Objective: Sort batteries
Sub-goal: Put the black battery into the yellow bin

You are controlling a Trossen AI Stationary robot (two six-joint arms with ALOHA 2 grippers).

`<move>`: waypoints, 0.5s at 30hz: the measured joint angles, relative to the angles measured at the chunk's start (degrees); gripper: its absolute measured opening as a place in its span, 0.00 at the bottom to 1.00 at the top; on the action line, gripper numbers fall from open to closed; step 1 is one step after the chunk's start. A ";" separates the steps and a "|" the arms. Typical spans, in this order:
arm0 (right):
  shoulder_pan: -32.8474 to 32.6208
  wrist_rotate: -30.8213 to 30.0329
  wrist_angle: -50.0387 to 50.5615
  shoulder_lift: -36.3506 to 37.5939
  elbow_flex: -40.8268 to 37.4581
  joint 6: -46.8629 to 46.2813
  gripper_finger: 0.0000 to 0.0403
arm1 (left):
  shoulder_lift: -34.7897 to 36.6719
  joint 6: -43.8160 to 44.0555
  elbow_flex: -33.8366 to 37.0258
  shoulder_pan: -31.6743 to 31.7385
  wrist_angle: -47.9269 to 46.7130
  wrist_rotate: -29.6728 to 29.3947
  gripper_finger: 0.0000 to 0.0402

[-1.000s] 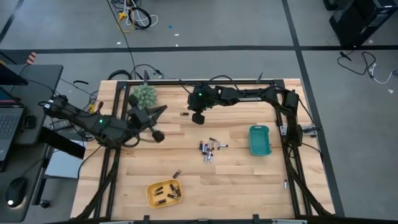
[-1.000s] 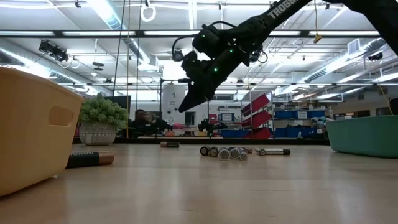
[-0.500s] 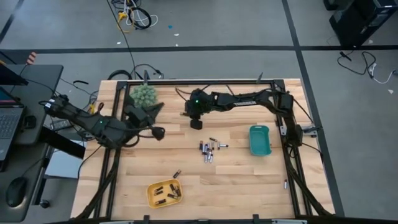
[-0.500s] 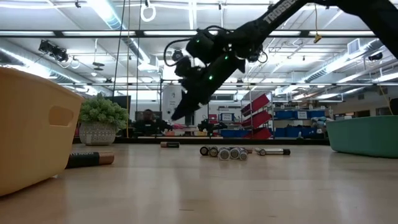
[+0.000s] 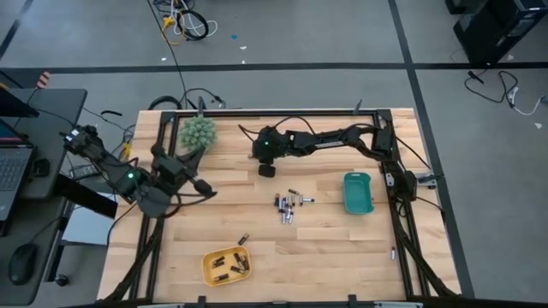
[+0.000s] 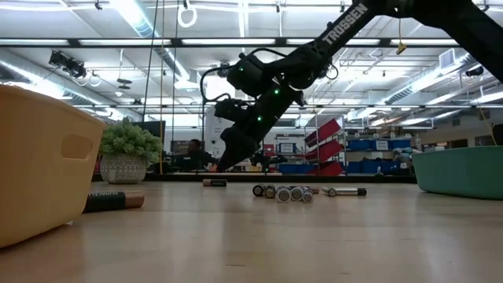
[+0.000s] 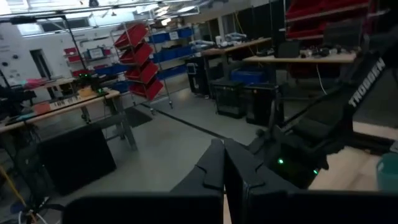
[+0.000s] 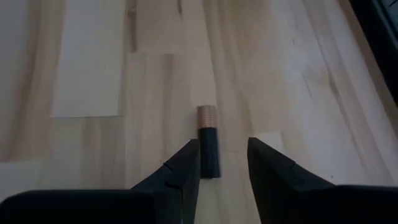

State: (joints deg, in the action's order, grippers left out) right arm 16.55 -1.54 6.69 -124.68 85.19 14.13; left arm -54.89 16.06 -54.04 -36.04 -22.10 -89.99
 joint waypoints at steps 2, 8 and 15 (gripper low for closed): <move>0.40 0.92 0.03 0.00 0.00 0.00 0.30 | 0.82 3.78 -0.07 -0.43 -5.16 -0.21 0.00; 0.88 2.38 0.23 -1.33 -0.04 -0.26 0.31 | 1.17 20.67 -0.02 -0.85 -23.84 0.49 0.00; 0.91 1.72 -0.65 -1.44 -0.02 -0.64 0.32 | 1.70 27.14 -0.03 -0.83 -35.77 8.25 0.00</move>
State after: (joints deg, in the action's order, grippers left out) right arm 17.45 0.19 6.04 -126.13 85.17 13.49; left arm -53.19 43.20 -54.07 -36.87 -57.87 -81.74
